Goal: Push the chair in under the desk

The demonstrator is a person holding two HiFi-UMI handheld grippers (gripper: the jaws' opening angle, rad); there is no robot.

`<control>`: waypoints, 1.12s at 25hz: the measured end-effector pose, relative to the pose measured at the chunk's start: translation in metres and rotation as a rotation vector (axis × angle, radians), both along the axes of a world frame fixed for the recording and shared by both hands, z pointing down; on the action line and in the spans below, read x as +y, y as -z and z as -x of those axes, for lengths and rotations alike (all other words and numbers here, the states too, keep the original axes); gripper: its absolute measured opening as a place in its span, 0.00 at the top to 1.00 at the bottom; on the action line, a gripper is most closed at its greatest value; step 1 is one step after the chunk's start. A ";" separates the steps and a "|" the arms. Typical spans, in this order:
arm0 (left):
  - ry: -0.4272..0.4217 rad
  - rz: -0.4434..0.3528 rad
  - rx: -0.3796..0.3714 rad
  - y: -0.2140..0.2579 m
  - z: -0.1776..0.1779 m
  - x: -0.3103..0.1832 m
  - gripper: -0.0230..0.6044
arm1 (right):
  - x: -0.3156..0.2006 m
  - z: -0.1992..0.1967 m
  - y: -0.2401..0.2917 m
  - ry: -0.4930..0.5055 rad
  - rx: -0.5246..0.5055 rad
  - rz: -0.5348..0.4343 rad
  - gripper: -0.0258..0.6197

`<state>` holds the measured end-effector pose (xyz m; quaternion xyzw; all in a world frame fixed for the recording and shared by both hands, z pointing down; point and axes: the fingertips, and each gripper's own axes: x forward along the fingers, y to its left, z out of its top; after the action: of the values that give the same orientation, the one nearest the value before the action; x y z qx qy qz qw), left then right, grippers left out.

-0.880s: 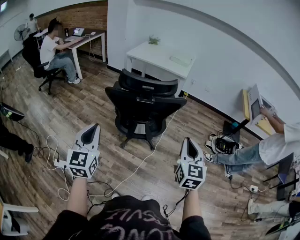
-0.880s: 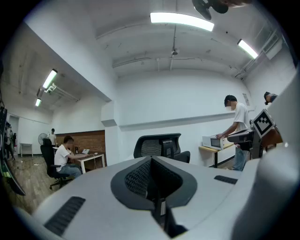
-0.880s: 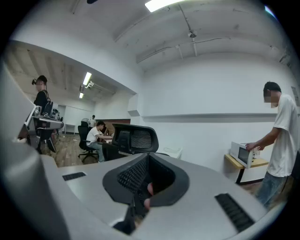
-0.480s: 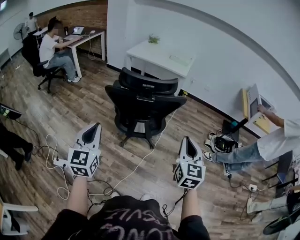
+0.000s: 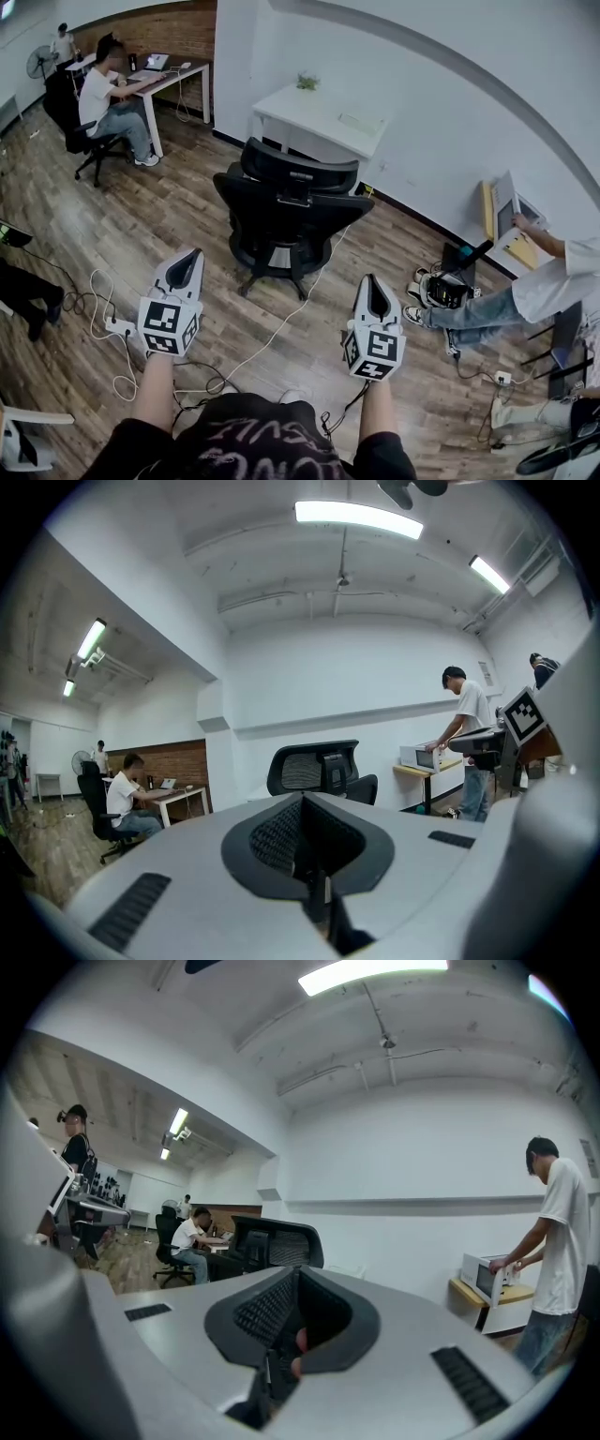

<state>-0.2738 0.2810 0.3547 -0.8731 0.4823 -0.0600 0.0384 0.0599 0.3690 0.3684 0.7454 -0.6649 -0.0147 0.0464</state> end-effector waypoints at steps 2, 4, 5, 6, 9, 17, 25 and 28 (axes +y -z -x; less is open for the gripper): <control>-0.003 0.006 0.009 -0.002 0.007 -0.002 0.94 | -0.001 0.007 0.001 -0.008 0.013 -0.005 0.91; -0.005 0.006 0.021 -0.002 0.016 -0.005 0.94 | -0.002 0.014 0.002 -0.015 0.015 -0.013 0.91; -0.008 0.007 0.022 -0.002 0.020 -0.005 0.94 | -0.001 0.019 0.002 -0.017 0.017 -0.014 0.91; -0.012 0.008 0.021 -0.003 0.024 -0.005 0.94 | 0.000 0.024 0.001 -0.017 0.022 -0.012 0.91; -0.035 0.017 0.025 -0.008 0.031 -0.006 0.94 | 0.006 0.035 -0.001 -0.030 0.037 -0.011 0.91; -0.091 0.034 -0.002 -0.021 0.022 -0.016 0.94 | 0.008 0.033 -0.020 -0.067 0.047 0.024 0.91; -0.092 0.042 -0.053 -0.031 -0.003 -0.054 0.94 | -0.035 0.010 -0.029 -0.051 0.045 0.034 0.91; -0.089 0.039 -0.083 -0.033 -0.016 -0.074 0.94 | -0.059 -0.002 -0.028 -0.038 0.049 0.036 0.91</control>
<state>-0.2582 0.2073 0.3882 -0.8909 0.4399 -0.1038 0.0443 0.0621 0.3099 0.3965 0.7565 -0.6492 -0.0201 0.0761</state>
